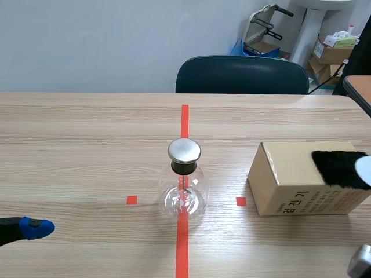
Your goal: Do the electroscope experiment
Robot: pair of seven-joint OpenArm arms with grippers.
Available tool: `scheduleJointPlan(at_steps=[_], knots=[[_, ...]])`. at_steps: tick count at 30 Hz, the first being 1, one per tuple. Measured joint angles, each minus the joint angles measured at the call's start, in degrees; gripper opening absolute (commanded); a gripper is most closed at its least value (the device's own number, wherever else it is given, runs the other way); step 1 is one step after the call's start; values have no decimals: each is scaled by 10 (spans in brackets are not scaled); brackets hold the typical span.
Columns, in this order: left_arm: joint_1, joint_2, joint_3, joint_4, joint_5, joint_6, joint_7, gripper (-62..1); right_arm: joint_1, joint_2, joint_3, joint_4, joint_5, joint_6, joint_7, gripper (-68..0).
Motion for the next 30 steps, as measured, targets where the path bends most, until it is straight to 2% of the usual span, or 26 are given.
scheduleJointPlan(at_steps=[2, 3, 8, 10, 12, 16, 18, 20, 24, 26, 28, 30], knots=[[0, 0, 0, 0, 0, 0, 0, -84, -1, 0, 0, 0, 0, 0, -8, -660], [0, 0, 0, 0, 0, 0, 0, -84, -1, 0, 0, 0, 0, 0, 7, -660], [0, 0, 0, 0, 0, 0, 0, -83, -1, 0, 0, 0, -2, -1, 177, -660], [0, 0, 0, 0, 0, 0, 0, -84, -1, -2, 0, 0, -2, -1, 205, -660], [0, 0, 0, 0, 0, 0, 0, -84, -1, -7, 0, 0, -2, -2, 192, -660], [0, 0, 0, 0, 0, 0, 0, -84, -10, -18, 0, 0, 5, -2, 78, -660], [0, 0, 0, 0, 0, 0, 0, -84, -14, -17, 0, 0, 7, -2, 52, -660], [0, 0, 0, 0, 0, 0, 0, -84, -15, -17, 0, 0, 9, -2, 64, -660], [0, 0, 0, 0, 0, 0, 0, -84, -14, -15, 0, 0, 7, -2, 204, -660], [0, 0, 0, 0, 0, 0, 0, -83, -14, -15, 0, 0, 6, -2, 247, -660], [0, 0, 0, 0, 0, 0, 0, -84, -14, -16, 0, 0, 6, -2, 239, -660], [0, 0, 0, 0, 0, 0, 0, -84, -14, -16, 0, 0, 2, -2, 176, -660]])
